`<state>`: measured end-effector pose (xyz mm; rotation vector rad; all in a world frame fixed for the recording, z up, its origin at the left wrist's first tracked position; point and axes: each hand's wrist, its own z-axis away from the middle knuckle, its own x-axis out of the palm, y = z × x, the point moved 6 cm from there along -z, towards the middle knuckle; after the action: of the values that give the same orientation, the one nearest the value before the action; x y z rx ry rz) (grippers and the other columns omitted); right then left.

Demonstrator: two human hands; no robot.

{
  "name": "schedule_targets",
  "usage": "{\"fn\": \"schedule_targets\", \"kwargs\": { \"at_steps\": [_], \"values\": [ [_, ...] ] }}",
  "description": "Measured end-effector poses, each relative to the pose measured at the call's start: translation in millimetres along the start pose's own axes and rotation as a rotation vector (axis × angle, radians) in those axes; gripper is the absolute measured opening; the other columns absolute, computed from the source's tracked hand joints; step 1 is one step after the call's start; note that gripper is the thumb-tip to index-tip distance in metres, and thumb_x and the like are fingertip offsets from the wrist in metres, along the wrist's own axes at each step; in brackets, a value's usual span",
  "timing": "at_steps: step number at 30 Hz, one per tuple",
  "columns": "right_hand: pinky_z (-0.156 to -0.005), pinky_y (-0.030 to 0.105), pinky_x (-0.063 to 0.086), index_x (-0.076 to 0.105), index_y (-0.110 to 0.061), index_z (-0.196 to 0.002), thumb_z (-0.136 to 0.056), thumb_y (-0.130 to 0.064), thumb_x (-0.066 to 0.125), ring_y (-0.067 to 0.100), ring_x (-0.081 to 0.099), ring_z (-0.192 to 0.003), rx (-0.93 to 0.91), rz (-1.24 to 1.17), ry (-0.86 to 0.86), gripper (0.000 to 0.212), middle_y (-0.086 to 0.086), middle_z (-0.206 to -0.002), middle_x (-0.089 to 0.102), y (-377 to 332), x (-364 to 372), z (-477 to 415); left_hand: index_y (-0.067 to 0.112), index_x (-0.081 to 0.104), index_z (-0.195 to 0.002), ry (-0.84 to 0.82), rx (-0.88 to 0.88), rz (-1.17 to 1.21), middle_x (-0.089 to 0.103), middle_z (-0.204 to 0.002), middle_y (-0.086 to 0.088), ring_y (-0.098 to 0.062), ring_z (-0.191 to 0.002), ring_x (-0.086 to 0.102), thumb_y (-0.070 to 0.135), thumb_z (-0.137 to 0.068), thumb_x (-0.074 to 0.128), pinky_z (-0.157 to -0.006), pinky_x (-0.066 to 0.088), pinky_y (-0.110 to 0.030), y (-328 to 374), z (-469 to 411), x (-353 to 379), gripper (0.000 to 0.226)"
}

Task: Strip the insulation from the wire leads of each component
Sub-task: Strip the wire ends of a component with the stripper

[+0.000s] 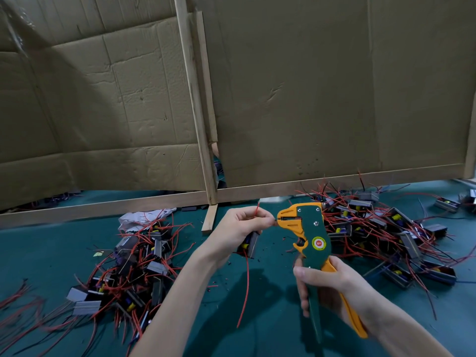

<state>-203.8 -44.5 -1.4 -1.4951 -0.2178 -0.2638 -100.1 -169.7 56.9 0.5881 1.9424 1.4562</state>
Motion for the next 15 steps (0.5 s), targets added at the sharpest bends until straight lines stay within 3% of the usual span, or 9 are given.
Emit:
{"fn": "schedule_targets", "kwargs": {
  "at_steps": [3,6,8,10,12,15],
  "values": [
    [-0.047,0.034,0.048,0.066,-0.011,-0.066,-0.051,-0.030,0.085,0.027,0.053,-0.046,0.005,0.003,0.060,0.031,0.018,-0.058,0.052,3,6,2,0.022,0.065,-0.079,-0.004,-0.031,0.015,0.056,-0.067,0.008,-0.008,-0.068,0.048,0.021,-0.089,0.063,-0.068,0.039,-0.017,-4,-1,-1,0.011],
    [-0.043,0.030,0.044,0.060,-0.009,-0.056,-0.057,-0.031,0.086,0.025,0.048,-0.042,0.028,0.044,0.150,0.034,0.015,-0.054,0.048,7,9,4,0.015,0.047,-0.084,-0.024,-0.086,0.177,0.050,-0.063,0.008,-0.015,-0.072,0.047,0.022,-0.099,0.047,-0.083,0.037,-0.031,-12,-3,-1,0.017],
    [-0.041,0.027,0.039,0.051,-0.008,-0.050,-0.055,-0.032,0.085,0.022,0.044,-0.041,0.034,0.087,0.243,0.041,0.011,-0.052,0.045,8,3,3,0.016,0.045,-0.081,-0.056,-0.112,0.214,0.051,-0.066,0.007,-0.015,-0.072,0.048,0.023,-0.103,0.038,-0.078,0.038,-0.031,-16,-3,2,0.024],
    [-0.041,0.028,0.042,0.053,-0.008,-0.054,-0.059,-0.032,0.076,0.022,0.046,-0.043,0.013,0.021,0.247,0.034,0.012,-0.056,0.047,7,0,2,0.019,0.051,-0.078,-0.058,-0.102,0.134,0.051,-0.070,0.007,-0.013,-0.072,0.046,0.027,-0.103,0.036,-0.067,0.038,-0.028,-19,-2,6,0.030],
    [-0.049,0.035,0.052,0.063,-0.003,-0.070,-0.065,-0.016,0.072,0.029,0.058,-0.053,-0.049,-0.150,0.159,0.017,0.019,-0.066,0.056,0,1,1,0.023,0.059,-0.079,-0.032,-0.079,0.077,0.050,-0.071,0.007,-0.011,-0.069,0.044,0.030,-0.102,0.037,-0.058,0.038,-0.025,-18,-2,7,0.033],
    [-0.062,0.042,0.057,0.066,0.001,-0.090,-0.064,0.002,0.074,0.036,0.065,-0.069,-0.118,-0.230,0.080,0.028,0.025,-0.079,0.061,-7,0,-3,0.030,0.069,-0.096,0.016,-0.018,-0.071,0.043,-0.074,0.001,-0.009,-0.065,0.039,0.031,-0.101,0.038,-0.055,0.037,-0.015,-12,-2,-4,0.031]
  ]
}}
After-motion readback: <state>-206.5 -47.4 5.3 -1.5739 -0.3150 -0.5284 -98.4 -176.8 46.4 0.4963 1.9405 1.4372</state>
